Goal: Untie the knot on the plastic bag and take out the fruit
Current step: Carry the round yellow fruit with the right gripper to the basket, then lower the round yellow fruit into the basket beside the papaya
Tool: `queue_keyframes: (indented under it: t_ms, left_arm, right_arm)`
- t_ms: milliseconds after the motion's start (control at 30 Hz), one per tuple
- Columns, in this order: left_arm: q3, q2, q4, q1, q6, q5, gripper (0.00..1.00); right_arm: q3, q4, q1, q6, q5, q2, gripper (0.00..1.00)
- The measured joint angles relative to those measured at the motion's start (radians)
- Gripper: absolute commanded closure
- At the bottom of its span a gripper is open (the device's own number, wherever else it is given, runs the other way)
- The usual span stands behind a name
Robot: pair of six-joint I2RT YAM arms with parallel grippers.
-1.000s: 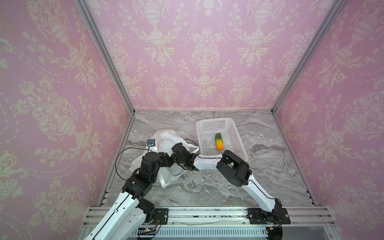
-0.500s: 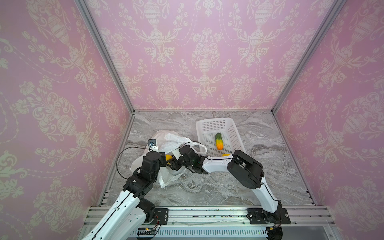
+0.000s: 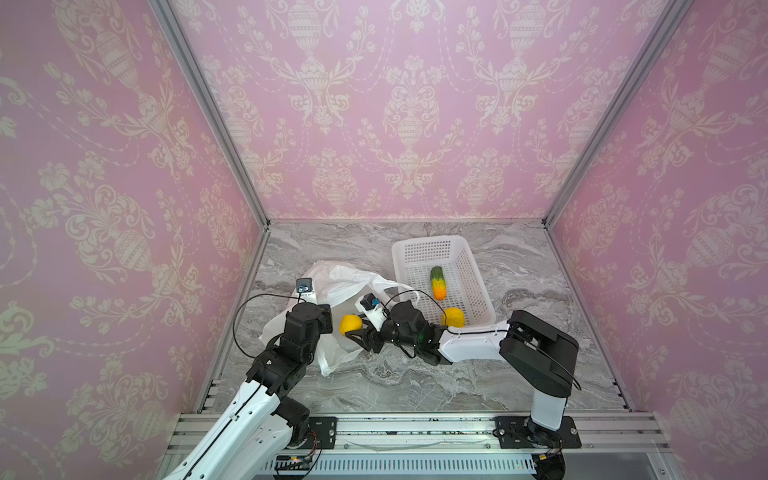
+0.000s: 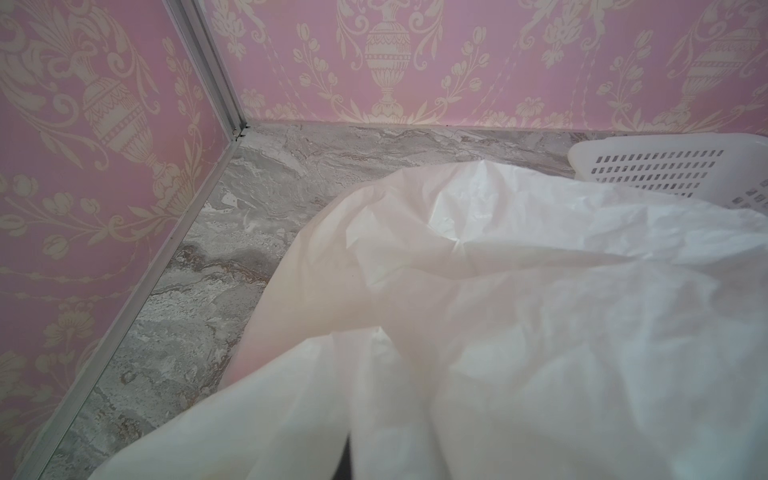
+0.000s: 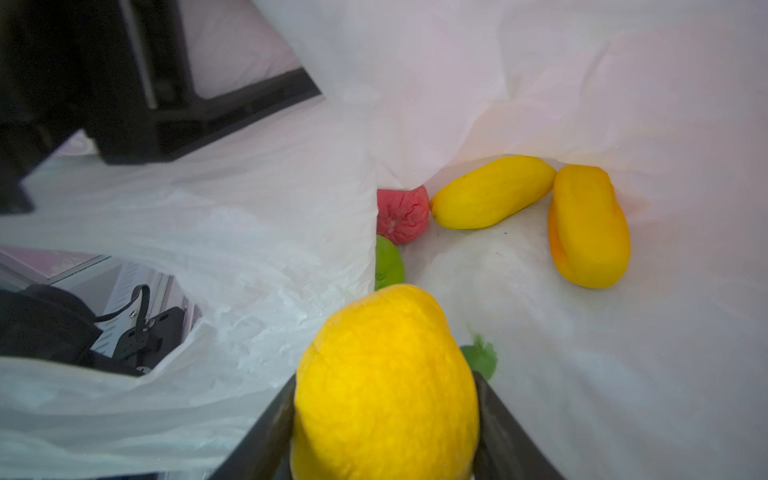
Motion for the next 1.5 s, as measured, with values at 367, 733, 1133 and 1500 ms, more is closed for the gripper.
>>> queue_keyframes:
  t_ms: [367, 733, 1133, 1500]
  left_arm:
    - [0.0, 0.013, 0.0, 0.0, 0.0, 0.0, 1.0]
    - [0.0, 0.018, 0.001, 0.0, 0.0, 0.0, 1.0]
    - [0.0, 0.019, 0.003, 0.0, 0.0, 0.0, 1.0]
    - [0.0, 0.019, 0.003, 0.0, 0.0, 0.0, 1.0]
  right_arm:
    - [-0.181, 0.015, 0.074, -0.179, 0.084, -0.332, 0.69]
    - [-0.331, -0.005, 0.005, -0.258, 0.388, -0.589, 0.72]
    - [-0.481, -0.014, -0.262, -0.128, 0.484, -0.792, 0.79]
    - [-0.397, -0.199, -0.536, 0.148, 0.439, -0.631, 0.85]
